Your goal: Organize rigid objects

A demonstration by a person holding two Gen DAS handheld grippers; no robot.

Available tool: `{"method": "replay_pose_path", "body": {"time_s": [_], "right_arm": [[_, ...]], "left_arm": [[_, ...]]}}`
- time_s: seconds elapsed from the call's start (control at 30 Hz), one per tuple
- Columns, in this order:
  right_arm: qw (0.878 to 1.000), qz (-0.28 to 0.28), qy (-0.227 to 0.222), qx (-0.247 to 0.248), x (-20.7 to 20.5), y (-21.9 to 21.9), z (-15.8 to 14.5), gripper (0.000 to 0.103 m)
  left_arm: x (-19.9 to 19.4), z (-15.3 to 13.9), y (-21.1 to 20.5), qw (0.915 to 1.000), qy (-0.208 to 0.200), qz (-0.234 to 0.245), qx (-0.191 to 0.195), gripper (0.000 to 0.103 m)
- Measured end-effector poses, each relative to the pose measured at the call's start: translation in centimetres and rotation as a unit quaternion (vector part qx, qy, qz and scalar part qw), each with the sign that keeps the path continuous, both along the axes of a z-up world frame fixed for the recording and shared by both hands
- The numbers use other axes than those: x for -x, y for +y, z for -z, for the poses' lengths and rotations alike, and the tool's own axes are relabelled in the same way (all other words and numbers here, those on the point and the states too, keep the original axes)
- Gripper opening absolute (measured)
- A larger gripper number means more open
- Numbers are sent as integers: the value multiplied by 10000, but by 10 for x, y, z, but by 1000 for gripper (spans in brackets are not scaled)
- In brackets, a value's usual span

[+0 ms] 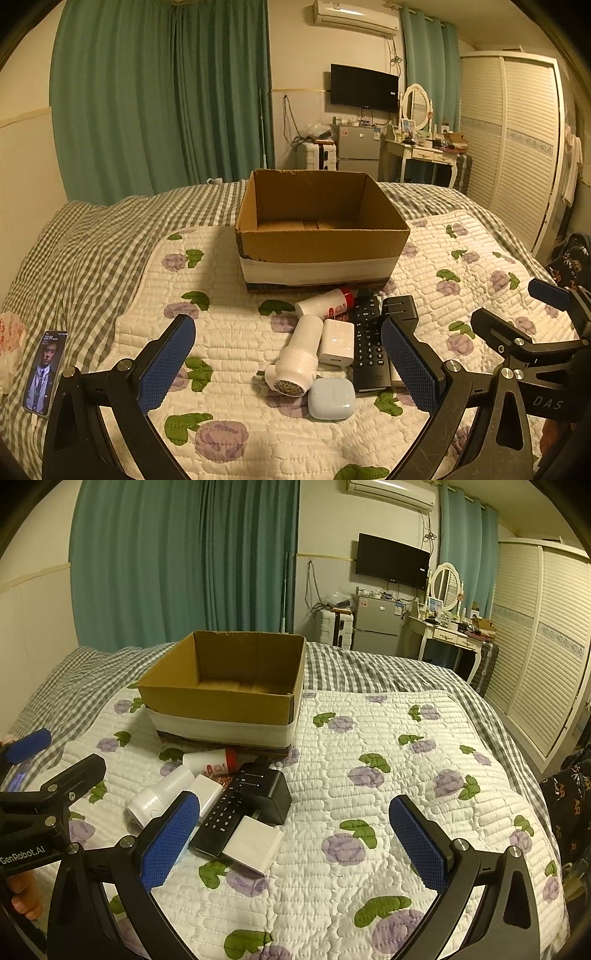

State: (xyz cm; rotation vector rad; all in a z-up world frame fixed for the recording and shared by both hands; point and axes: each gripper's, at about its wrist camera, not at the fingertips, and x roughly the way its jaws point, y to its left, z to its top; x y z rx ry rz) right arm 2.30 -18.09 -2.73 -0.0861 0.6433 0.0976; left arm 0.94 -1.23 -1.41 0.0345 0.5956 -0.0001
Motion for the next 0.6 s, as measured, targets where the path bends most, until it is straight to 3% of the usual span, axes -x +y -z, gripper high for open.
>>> {"method": "replay_pose_path", "body": {"time_s": [0.6], "right_arm": [[10000, 77, 32, 32, -1, -5, 1, 103]], "left_arm": [[-1, 0, -6, 10000, 35, 57, -6, 103]]}}
